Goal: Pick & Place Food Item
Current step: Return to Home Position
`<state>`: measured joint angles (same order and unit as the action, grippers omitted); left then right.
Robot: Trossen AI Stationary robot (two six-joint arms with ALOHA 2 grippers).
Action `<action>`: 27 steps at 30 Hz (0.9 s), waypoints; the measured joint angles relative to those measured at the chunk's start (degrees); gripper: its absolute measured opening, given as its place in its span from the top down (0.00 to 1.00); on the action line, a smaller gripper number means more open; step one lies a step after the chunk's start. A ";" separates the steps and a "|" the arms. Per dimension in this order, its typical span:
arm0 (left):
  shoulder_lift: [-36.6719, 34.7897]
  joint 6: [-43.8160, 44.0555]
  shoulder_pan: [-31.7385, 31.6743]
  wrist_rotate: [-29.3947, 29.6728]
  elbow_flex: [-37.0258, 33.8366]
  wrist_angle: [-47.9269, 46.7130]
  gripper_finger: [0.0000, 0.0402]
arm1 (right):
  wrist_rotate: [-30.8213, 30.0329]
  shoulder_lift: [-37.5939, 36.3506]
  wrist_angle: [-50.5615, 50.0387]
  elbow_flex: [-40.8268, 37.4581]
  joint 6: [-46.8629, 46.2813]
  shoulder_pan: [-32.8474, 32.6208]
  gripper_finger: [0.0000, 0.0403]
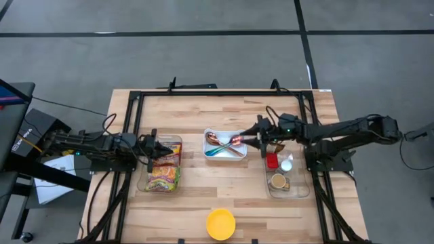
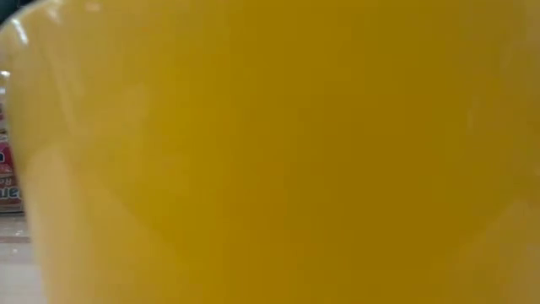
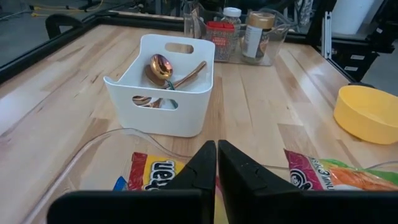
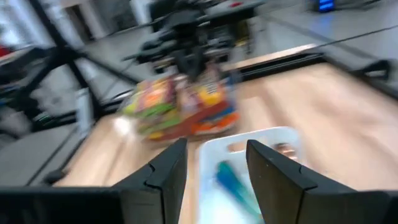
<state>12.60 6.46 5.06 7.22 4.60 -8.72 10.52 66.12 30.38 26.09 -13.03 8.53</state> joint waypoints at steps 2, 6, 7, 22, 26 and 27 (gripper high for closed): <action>0.00 -0.02 0.00 0.00 0.00 -0.01 0.97 | 3.19 0.08 0.87 -0.68 0.10 -0.57 0.61; 0.00 0.00 0.00 -0.02 0.00 -0.01 0.98 | 3.86 -1.90 7.41 -6.23 -1.10 -2.23 0.61; 0.00 -0.01 0.00 -0.02 0.00 -0.01 0.97 | 2.54 -2.42 10.23 -8.11 -1.14 -3.13 0.61; 0.00 0.00 0.02 -0.01 0.00 0.25 0.96 | -9.47 -9.16 28.58 -25.66 -0.96 -11.53 0.61; 0.00 0.00 0.02 -0.02 0.00 0.23 0.96 | -9.24 -11.03 27.36 -25.68 -0.92 -11.43 0.61; 0.00 -0.01 0.02 -0.01 0.00 0.23 0.96 | -9.24 -11.78 27.52 -25.68 -0.67 -11.37 0.61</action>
<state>12.60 6.45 5.08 7.21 4.60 -8.49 1.28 54.34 57.90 0.41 -13.70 -2.84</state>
